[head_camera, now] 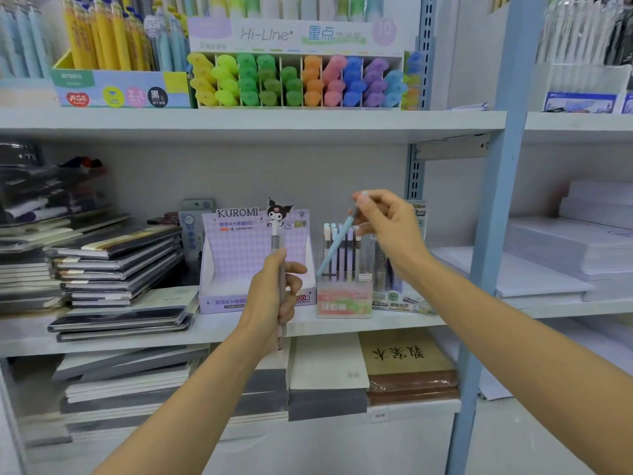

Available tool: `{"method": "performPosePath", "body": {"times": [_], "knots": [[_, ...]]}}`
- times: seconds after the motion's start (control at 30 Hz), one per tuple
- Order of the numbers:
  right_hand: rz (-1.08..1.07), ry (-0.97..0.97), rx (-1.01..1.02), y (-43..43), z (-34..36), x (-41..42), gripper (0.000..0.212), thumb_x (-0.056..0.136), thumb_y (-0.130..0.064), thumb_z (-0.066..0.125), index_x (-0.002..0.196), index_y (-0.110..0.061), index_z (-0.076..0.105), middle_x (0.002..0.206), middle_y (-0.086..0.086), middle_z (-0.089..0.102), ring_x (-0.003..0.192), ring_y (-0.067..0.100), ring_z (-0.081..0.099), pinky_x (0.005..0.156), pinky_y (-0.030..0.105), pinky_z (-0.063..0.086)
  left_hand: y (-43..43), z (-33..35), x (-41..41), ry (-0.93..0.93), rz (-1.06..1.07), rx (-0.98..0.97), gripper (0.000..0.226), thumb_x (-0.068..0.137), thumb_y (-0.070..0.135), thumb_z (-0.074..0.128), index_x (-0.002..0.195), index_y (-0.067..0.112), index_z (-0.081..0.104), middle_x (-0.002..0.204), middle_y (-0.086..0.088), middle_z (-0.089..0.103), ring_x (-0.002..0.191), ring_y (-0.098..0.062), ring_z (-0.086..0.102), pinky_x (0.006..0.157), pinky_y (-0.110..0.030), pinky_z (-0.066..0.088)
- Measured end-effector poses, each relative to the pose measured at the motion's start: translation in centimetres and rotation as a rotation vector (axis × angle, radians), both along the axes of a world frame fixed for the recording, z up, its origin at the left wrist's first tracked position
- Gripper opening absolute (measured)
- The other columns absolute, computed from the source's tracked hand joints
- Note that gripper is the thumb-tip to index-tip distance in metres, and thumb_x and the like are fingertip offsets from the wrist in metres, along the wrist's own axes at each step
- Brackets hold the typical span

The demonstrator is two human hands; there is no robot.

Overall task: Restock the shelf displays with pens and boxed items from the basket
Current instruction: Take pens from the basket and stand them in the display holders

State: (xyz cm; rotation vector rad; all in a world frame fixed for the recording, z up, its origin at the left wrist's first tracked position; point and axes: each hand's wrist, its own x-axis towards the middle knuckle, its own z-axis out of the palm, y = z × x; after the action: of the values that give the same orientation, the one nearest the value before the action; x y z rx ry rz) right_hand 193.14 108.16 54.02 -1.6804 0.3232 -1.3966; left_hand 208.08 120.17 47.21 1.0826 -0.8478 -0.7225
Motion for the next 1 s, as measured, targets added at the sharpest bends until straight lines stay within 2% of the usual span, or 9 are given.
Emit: {"method": "performPosePath", "body": {"times": [0.1,0.27,0.4,0.6,0.73,0.83,0.93,1.0], "knots": [[-0.086,-0.031,-0.016,-1.8,0.4,0.1,0.015,0.098,-0.013,0.054,0.105,-0.001,0.061,0.087,0.010,0.068,0.072,0.013,0.067,0.062,0.025,0.057,-0.3,-0.2,0.4,0.078,-0.041,-0.010,0.030,0.099,0.031,0.038,0.077,0.015,0.050,0.053,0.003,0.043,0.034,-0.008,0.024,0.033,-0.018,0.019],[-0.203,0.149,-0.099,-3.8,-1.3,1.3,0.017,0.098,-0.010,0.053,0.104,0.003,0.062,0.089,0.017,0.068,0.073,0.017,0.065,0.064,0.026,0.057,-1.2,-0.8,1.2,0.017,-0.056,0.061,0.019,0.097,0.026,0.039,0.083,0.016,0.046,0.053,0.004,0.038,0.036,-0.009,0.023,0.035,-0.018,0.020],[-0.202,0.263,-0.164,-4.2,-3.0,2.3,0.015,0.097,-0.010,0.055,0.102,0.000,0.064,0.087,0.013,0.070,0.078,0.021,0.068,0.069,0.026,0.059,-1.9,-1.8,1.6,-0.032,-0.109,0.057,0.016,0.101,0.021,0.039,0.096,0.012,0.051,0.057,0.004,0.044,0.038,-0.008,0.028,0.034,-0.020,0.026],[-0.221,0.387,-0.291,-4.7,-2.3,3.0,0.015,0.097,-0.015,0.057,0.101,-0.004,0.066,0.085,0.011,0.071,0.073,0.019,0.070,0.071,0.025,0.059,-2.1,-2.5,2.2,-0.129,-0.147,0.027,0.025,0.104,0.019,0.041,0.105,0.009,0.064,0.062,0.003,0.052,0.048,-0.009,0.041,0.045,-0.020,0.037],[-0.167,0.427,-0.318,-4.4,-2.5,3.8,0.014,0.095,-0.013,0.059,0.108,-0.007,0.063,0.086,0.011,0.071,0.074,0.020,0.070,0.074,0.033,0.060,-2.1,-2.5,2.3,-0.160,-0.147,0.030,0.025,0.104,0.013,0.040,0.110,0.011,0.064,0.068,0.001,0.059,0.057,-0.009,0.048,0.054,-0.021,0.043],[-0.190,0.413,-0.345,-4.2,-2.7,4.2,0.017,0.094,-0.014,0.061,0.110,-0.016,0.056,0.086,0.003,0.068,0.073,0.017,0.068,0.070,0.028,0.059,-1.9,-2.6,2.4,-0.154,-0.160,0.028,0.026,0.104,0.011,0.041,0.111,0.010,0.065,0.071,0.001,0.063,0.062,-0.009,0.052,0.060,-0.020,0.047],[-0.326,0.418,-0.448,-4.2,-2.8,4.5,0.007,0.091,-0.016,0.066,0.096,-0.014,0.061,0.088,-0.002,0.064,0.071,0.007,0.061,0.063,0.011,0.049,-1.6,-2.6,2.5,-0.162,-0.185,0.011,0.027,0.104,0.017,0.041,0.115,0.009,0.064,0.074,-0.003,0.066,0.067,-0.012,0.059,0.066,-0.023,0.052],[-0.421,0.477,-0.502,-4.3,-3.0,4.7,0.006,0.089,-0.017,0.068,0.093,-0.014,0.065,0.090,-0.001,0.060,0.074,0.008,0.056,0.066,0.011,0.042,-1.4,-2.6,2.4,-0.165,-0.198,-0.012,0.029,0.103,0.021,0.041,0.118,0.010,0.063,0.073,-0.006,0.067,0.074,-0.020,0.067,0.073,-0.028,0.056]]}}
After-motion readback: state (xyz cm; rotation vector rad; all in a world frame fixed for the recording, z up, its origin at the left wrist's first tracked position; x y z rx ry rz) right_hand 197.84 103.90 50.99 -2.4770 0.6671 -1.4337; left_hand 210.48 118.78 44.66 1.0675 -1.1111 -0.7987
